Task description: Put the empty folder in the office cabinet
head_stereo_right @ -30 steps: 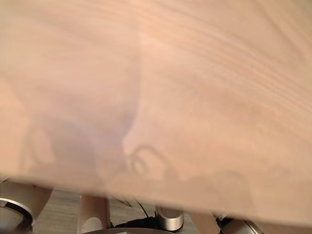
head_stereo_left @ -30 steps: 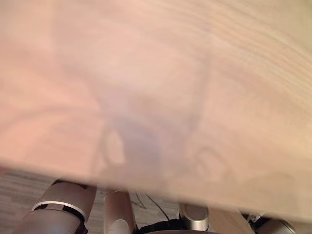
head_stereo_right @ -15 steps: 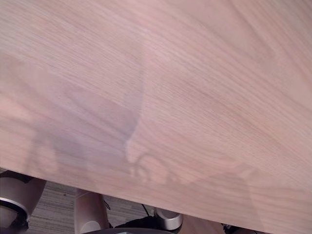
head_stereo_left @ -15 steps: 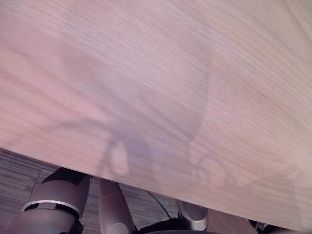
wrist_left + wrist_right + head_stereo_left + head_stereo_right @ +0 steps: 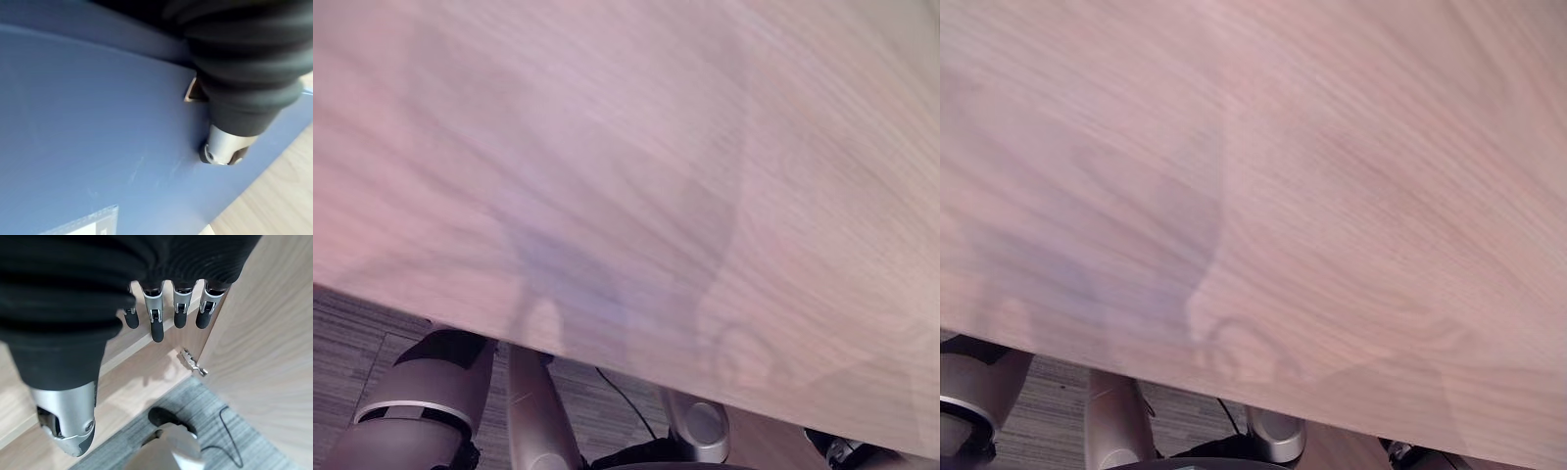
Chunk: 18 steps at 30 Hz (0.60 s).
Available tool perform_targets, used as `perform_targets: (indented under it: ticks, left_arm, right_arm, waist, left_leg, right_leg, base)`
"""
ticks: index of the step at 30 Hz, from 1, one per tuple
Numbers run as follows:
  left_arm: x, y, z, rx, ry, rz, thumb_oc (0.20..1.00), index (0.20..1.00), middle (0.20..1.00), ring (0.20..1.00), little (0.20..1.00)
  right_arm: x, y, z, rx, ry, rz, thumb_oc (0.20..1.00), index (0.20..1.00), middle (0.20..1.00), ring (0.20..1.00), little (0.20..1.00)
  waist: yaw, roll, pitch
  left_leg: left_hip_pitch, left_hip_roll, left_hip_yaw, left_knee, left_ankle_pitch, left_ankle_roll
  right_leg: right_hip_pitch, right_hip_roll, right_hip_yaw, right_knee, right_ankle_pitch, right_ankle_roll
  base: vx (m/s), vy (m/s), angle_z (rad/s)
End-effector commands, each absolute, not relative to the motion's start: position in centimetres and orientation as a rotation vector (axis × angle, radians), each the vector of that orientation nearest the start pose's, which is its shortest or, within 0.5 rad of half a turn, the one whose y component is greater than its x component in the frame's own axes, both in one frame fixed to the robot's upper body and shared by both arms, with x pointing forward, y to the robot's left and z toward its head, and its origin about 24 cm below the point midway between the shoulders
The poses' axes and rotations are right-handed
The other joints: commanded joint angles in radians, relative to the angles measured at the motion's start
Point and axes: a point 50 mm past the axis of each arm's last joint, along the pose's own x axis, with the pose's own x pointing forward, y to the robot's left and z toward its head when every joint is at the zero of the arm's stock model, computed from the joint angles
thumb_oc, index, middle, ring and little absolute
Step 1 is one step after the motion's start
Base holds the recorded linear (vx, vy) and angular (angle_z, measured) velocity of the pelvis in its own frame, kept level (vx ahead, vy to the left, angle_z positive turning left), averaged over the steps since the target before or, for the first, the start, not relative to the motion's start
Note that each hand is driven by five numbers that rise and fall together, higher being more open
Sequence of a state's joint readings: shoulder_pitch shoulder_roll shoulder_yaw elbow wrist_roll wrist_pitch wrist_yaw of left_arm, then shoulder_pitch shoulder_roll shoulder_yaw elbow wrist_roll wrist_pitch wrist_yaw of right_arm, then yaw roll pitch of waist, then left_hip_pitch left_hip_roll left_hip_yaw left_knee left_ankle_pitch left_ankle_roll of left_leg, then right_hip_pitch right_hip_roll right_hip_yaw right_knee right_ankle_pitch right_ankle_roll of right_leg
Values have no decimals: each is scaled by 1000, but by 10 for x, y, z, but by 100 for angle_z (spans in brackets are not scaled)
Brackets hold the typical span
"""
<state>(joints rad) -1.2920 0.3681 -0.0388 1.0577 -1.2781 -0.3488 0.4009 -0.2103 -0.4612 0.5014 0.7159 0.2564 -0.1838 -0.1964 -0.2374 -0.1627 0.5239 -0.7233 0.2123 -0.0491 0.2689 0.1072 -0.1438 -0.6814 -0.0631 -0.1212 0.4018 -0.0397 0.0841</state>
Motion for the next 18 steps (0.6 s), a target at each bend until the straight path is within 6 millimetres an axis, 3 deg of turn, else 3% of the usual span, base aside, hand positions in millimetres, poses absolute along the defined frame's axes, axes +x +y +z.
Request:
perform_targets:
  ticks: [1,6,9,18]
  left_arm:
    - [406,219,325,-993,-550,332,200,200,200,200,200]
    - [406,224,326,-1003,-553,339,200,200,200,200,200]
    - [402,226,344,-997,-596,323,200,200,200,200,200]
    - [397,227,362,-986,-636,307,200,200,200,200,200]
  right_arm:
    - [249,-210,-43,-351,342,40,1000,1000,1000,1000,1000]
    - [252,-200,-34,-327,293,90,1000,1000,1000,1000,1000]
    - [259,-188,-17,-317,195,134,1000,1000,1000,1000,1000]
    - [271,-178,2,-338,100,149,1000,1000,1000,1000,1000]
  waist:
    - [-2,-68,-32]
    - [-6,-50,-43]
    - [-17,-29,-55]
    - [-28,-11,-63]
  left_leg:
    - [-55,-30,-11,303,-293,44]
    - [-121,-31,-22,366,-316,53]
    - [-237,0,-34,514,-357,51]
    - [-330,-4,-53,632,-410,74]
  right_leg:
    - [-23,-4,67,38,-93,43]
    - [-99,-5,72,121,-128,27]
    - [-224,-6,59,297,-195,7]
    - [-315,-10,47,420,-249,-6]
  base:
    - [-36,5,2]
    - [-32,-12,2]
    - [-37,-48,10]
    - [12,-6,4]
